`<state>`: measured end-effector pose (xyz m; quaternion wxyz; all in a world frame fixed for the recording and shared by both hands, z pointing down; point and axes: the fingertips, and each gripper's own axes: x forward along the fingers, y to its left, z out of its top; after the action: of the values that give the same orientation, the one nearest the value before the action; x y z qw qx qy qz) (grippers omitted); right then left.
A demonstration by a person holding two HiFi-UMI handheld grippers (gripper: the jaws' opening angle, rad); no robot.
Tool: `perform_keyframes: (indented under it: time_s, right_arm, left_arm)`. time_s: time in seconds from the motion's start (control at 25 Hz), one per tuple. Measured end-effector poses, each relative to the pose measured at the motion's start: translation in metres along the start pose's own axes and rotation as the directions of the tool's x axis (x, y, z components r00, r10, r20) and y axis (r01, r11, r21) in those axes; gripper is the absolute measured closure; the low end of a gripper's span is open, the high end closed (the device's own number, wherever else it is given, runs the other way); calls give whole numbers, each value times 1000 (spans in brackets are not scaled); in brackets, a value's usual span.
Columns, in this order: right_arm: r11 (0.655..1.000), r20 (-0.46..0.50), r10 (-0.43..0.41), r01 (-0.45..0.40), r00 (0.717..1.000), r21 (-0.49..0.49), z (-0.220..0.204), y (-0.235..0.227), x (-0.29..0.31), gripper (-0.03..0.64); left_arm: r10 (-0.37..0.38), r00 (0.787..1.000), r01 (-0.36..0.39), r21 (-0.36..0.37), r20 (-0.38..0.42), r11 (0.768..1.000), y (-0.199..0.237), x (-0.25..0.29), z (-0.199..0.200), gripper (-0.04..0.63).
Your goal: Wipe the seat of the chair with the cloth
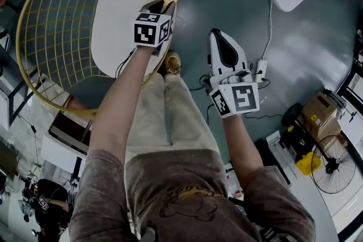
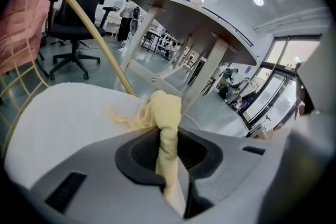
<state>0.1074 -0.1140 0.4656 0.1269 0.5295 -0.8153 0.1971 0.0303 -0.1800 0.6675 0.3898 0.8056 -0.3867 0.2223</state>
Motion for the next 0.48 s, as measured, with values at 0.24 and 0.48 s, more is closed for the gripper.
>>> perform_keyframes:
  time_s: [0.24, 0.48]
  right_arm:
    - [1000, 0, -2, 2, 1000, -4, -2, 0, -7, 589]
    - [1000, 1, -5, 5, 1000, -3, -5, 2, -11, 589]
  left_arm:
    - [-76, 997, 77, -37, 13, 996, -25, -2, -2, 517]
    - [-102, 993, 106, -75, 59, 992, -29, -17, 4, 517]
